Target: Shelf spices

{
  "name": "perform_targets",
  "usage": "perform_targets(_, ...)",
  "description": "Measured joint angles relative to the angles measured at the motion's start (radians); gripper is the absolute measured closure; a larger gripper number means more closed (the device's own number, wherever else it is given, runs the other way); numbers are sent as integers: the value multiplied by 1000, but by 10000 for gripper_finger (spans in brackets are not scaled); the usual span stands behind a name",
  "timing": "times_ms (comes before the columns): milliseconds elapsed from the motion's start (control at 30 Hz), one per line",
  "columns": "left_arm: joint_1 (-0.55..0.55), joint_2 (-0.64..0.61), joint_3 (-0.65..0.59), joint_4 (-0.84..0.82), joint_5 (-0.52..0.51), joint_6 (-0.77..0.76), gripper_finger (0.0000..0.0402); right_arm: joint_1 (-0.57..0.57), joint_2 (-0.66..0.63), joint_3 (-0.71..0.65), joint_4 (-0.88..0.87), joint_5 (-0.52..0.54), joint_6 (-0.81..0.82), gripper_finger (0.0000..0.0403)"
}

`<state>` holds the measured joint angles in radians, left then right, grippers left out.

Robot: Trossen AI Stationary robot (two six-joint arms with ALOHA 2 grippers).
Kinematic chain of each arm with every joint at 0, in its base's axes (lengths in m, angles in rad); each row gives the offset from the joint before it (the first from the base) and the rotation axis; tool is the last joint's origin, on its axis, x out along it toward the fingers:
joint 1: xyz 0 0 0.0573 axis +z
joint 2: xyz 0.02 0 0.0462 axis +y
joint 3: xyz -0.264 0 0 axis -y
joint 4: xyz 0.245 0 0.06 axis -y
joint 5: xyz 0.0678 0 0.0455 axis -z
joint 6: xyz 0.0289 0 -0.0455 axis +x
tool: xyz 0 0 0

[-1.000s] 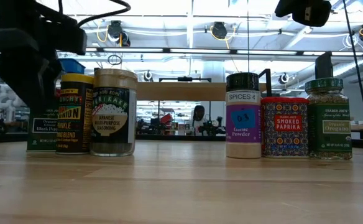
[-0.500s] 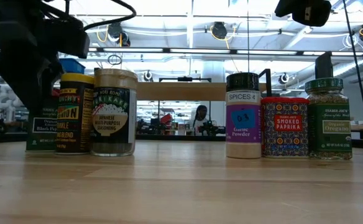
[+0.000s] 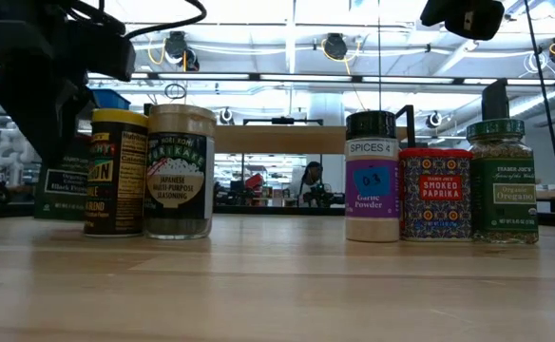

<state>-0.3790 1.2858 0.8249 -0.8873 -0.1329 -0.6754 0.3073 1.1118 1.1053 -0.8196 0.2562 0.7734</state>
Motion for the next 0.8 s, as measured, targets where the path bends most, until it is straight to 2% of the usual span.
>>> perform_targets(167, 0, -82, 27, -51, 0, -33, 244, 0, 0, 0, 0, 0, 0, 389)
perform_targets(367, 0, -153, 151, -186, -21, -12, 243, 0, 0, 0, -1, 0, -27, 389)
perform_targets(600, 23, -163, 347, -343, -136, 89, 243, -1, 0, 0, -1, 0, -57, 389)
perform_targets(800, 134, -163, 479, -353, -160, 252, 243, -1, 0, 0, -1, 0, -56, 389)
